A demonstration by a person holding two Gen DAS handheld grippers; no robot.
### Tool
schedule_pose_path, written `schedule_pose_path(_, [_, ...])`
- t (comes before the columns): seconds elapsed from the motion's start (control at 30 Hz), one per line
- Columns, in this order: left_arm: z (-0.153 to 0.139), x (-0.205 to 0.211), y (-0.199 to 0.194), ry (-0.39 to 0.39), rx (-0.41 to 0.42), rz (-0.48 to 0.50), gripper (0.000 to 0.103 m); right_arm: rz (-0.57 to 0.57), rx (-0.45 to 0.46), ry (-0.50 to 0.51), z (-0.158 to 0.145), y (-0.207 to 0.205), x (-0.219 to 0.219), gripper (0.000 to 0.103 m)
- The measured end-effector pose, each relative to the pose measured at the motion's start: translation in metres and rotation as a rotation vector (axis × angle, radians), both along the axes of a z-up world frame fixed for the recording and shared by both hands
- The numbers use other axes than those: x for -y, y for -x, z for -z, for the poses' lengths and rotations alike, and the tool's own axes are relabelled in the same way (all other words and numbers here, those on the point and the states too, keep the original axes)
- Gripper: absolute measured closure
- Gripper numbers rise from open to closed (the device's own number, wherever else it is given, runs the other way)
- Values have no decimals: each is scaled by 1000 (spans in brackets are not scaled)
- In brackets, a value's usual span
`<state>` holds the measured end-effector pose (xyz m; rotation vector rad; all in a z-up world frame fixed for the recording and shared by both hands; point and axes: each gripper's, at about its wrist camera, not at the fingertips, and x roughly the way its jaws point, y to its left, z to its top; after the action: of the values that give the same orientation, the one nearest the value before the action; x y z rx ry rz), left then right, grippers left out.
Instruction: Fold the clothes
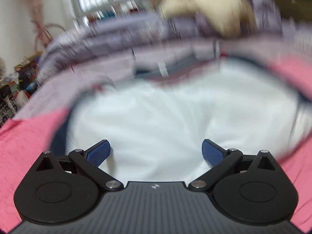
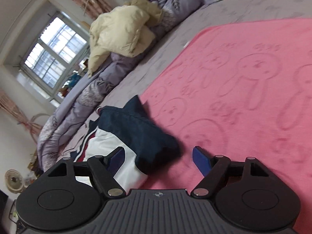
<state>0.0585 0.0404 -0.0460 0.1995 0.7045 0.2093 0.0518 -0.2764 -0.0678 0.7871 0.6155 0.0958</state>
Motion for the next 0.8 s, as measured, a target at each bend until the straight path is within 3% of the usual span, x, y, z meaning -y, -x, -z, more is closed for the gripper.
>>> schedule_pose_path(0.23, [-9,-18,24,75,71,-43,0,-46,-1,-49,-4,-18,-20,24])
schedule_pose_path(0.3, [-1,-23,16,101,12,-56,0,-36,7,-31,3,-15,-24,32])
schedule_pose_path(0.33, [0,-26,13,129,-4,-60,0,-15,6,-42,5,-15,-24,42])
schedule_pose_path(0.4, [-1,-29,14,151,-4,-60,0,41,-11,-99,7,-17,-20,45])
schedule_pose_path(0.47, [-5,-32,26,163,14,-48,0,59,-45,-161,7,-22,-17,63])
schedule_pose_path(0.57, [-16,-46,48,157,43,-67,0,32,-62,-167,7,-23,-18,69])
schedule_pose_path(0.73, [-27,-89,77,108,76,-176,0,39,-77,-155,8,-26,-20,65])
schedule_pose_path(0.77, [-24,-97,79,75,54,-213,0,41,-76,-140,4,-27,-23,77])
schedule_pose_path(0.8, [-22,-105,81,46,36,-248,0,39,-71,-105,-4,-26,-28,81])
